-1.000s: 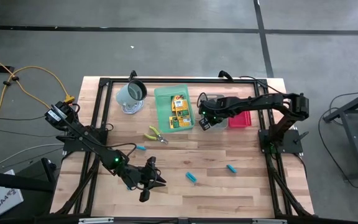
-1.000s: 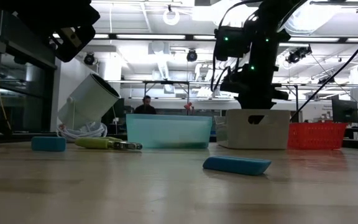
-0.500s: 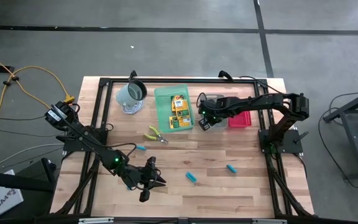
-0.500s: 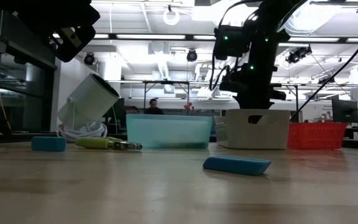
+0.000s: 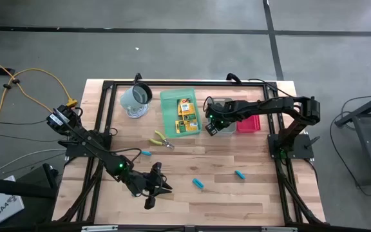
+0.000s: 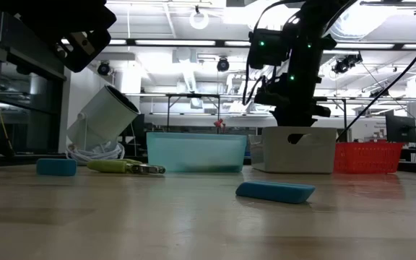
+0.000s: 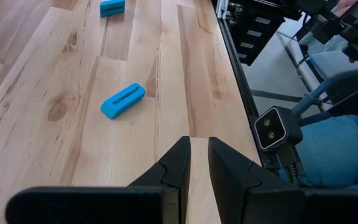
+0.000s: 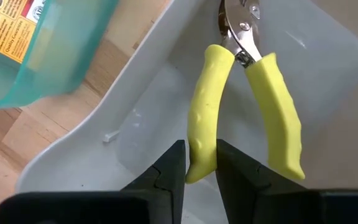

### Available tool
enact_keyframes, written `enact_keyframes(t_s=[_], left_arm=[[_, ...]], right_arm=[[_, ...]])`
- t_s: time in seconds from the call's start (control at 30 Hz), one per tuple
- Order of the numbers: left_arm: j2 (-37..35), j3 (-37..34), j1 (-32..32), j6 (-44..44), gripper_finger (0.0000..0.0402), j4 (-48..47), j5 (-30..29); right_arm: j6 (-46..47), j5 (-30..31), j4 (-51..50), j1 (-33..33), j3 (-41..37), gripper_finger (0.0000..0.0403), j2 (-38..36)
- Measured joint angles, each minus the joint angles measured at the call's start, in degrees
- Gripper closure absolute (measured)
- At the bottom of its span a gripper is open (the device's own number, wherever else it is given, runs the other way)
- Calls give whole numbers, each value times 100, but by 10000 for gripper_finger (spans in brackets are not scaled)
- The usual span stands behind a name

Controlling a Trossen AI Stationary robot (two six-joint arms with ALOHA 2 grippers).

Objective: Pick & Place School Supplies
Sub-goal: Put the right green puncher into the gray bin, then put the green puncher into the gray bin

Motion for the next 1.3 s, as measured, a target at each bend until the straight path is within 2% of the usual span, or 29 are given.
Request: enact_keyframes(t_s=[0.17, 0.43, 0.6, 1.1, 1.3], left_arm=[[0, 0, -37, -2, 348, 2, 0], [0, 0, -76, -2, 348, 7, 0], [0, 0, -74, -2, 348, 7, -2], [0, 0, -74, -2, 348, 4, -2], [0, 0, -70, -1, 348, 2, -2]], right_arm=[[-37, -13, 2, 0, 0, 317, 0], [-90, 27, 24, 0, 0, 257, 0], [-121, 27, 24, 0, 0, 237, 0], [-847, 47, 61, 0, 0, 253, -4], [-1308, 332, -91, -10, 305, 254, -4]])
